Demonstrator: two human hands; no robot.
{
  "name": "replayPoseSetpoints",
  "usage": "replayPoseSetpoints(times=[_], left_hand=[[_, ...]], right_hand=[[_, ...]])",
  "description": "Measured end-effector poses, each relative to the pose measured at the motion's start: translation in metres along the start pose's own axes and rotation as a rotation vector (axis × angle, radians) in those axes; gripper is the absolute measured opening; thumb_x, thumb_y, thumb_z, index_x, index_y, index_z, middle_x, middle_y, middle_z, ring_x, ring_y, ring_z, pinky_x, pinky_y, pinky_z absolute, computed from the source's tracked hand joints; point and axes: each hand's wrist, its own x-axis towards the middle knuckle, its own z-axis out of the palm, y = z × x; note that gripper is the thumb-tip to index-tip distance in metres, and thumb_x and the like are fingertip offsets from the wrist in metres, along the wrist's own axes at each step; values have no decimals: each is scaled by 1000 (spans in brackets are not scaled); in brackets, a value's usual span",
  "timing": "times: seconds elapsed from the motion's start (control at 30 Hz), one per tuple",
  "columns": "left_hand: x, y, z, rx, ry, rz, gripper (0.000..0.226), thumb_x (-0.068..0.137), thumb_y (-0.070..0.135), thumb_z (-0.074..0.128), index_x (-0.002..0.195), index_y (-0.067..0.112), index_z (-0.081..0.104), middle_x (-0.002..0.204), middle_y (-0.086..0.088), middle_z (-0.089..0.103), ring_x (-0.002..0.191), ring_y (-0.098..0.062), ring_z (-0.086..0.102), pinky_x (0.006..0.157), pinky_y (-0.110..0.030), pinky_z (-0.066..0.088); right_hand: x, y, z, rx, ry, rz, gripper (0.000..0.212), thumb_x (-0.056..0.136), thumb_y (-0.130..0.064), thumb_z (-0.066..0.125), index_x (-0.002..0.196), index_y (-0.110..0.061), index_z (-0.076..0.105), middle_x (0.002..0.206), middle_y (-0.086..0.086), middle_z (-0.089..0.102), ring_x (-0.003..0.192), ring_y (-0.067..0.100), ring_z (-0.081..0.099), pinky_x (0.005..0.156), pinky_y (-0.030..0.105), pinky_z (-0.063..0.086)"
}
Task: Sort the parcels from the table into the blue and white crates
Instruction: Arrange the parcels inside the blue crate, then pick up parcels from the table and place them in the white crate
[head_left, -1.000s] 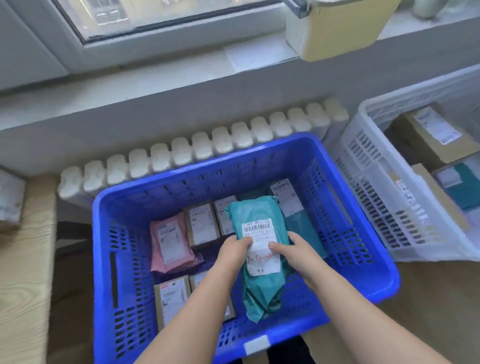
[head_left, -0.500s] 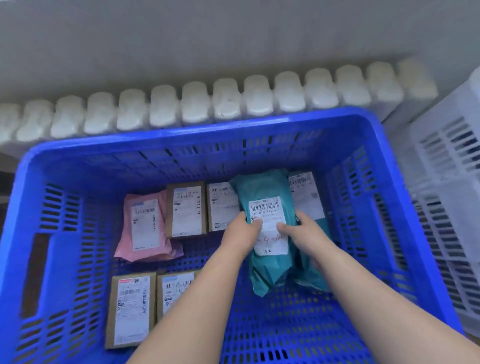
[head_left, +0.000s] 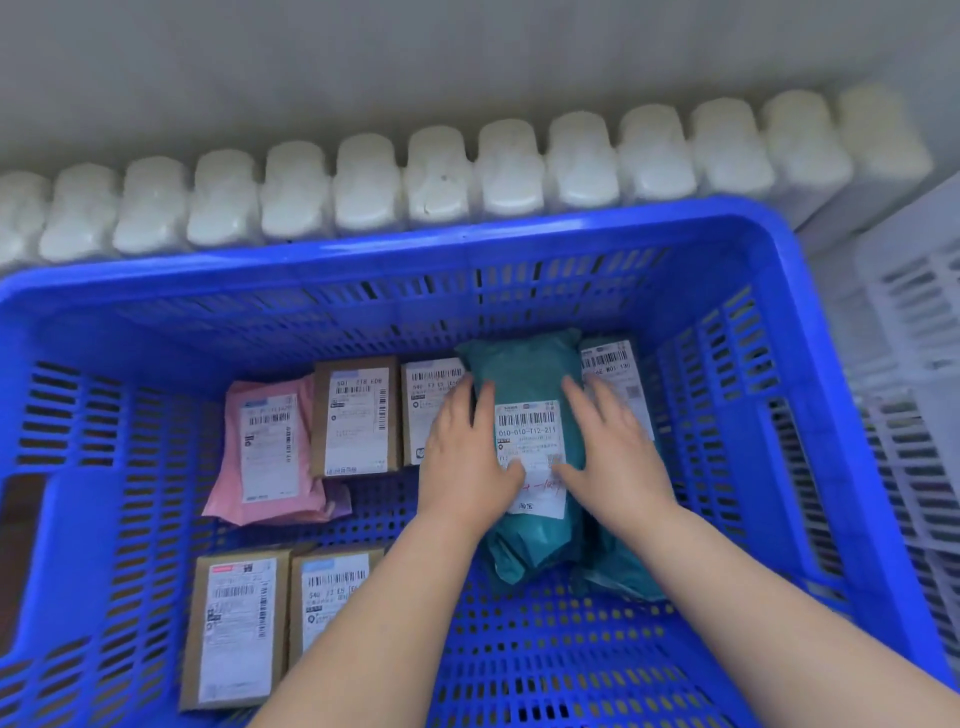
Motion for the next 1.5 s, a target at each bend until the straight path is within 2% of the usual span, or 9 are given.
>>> replayPoseSetpoints(times=[0.07, 0.17, 0.37, 0.67, 0.87, 1.1, 1.23, 1.33, 1.5], left_hand=[[3, -2, 1, 133, -45, 74, 94, 87, 45, 60, 159, 19, 5, 167, -3, -7, 153, -23, -7, 125, -40, 1], [14, -1, 5, 203, -131, 102, 92, 91, 50, 52, 159, 20, -2, 166, -1, -15, 153, -20, -14, 123, -42, -7], [25, -7, 13, 209, -230, 96, 91, 95, 52, 42, 157, 17, -15, 163, -2, -25, 152, -16, -17, 124, -41, -8], [24, -6, 6, 303, -247, 89, 88, 98, 54, 40, 157, 18, -15, 164, -1, -24, 152, -17, -17, 122, -51, -12], [1, -1, -8, 330, -193, 34, 81, 100, 54, 39, 159, 19, -5, 166, -4, -14, 153, -24, -7, 121, -54, -6], [-62, -10, -66, 385, -257, -17, 69, 104, 51, 31, 159, 17, 6, 167, -6, -10, 154, -25, -6, 121, -56, -6], [-110, -15, -103, 389, -257, -23, 64, 106, 47, 25, 159, 15, 8, 167, -7, -7, 154, -25, -5, 122, -55, -5], [-144, -24, -129, 286, -240, -44, 66, 107, 45, 29, 160, 16, 3, 167, -7, -2, 154, -24, 2, 124, -51, 3], [-194, -55, -169, 140, -134, -158, 68, 106, 39, 35, 159, 18, -3, 167, -9, -1, 153, -24, 7, 123, -44, 13]], right_hand=[[5, 2, 1, -135, -77, -93, 97, 86, -31, 71, 158, -25, 6, 166, -4, -6, 153, 21, -3, 125, 38, 7], [18, 5, 3, -141, -169, -61, 99, 86, -29, 69, 159, -22, 2, 166, -3, -7, 153, 20, -6, 124, 38, 7], [28, 2, 8, -109, -138, -61, 97, 88, -29, 71, 159, -19, 6, 167, -1, -1, 153, 20, 4, 121, 28, 10], [30, -2, 9, -159, -129, -53, 96, 88, -30, 72, 158, -16, 9, 167, 3, 1, 153, 24, 8, 122, 31, 14], [14, -12, 2, -80, -118, 0, 86, 88, -24, 69, 156, -18, 17, 166, 6, 6, 152, 25, 10, 123, 35, 16], [-46, -43, -23, 7, -146, 185, 71, 95, -27, 58, 156, -21, 22, 165, 9, 8, 150, 27, 16, 116, 41, 30], [-83, -88, -42, -18, -166, 158, 64, 97, -28, 54, 154, -20, 26, 163, 8, 15, 149, 25, 20, 115, 40, 32], [-103, -128, -53, -6, -148, 104, 62, 96, -30, 55, 152, -20, 31, 160, 5, 23, 145, 24, 28, 110, 38, 36], [-127, -200, -61, -1, -155, -35, 58, 97, -33, 56, 151, -22, 36, 159, 2, 26, 146, 20, 28, 113, 35, 33]])
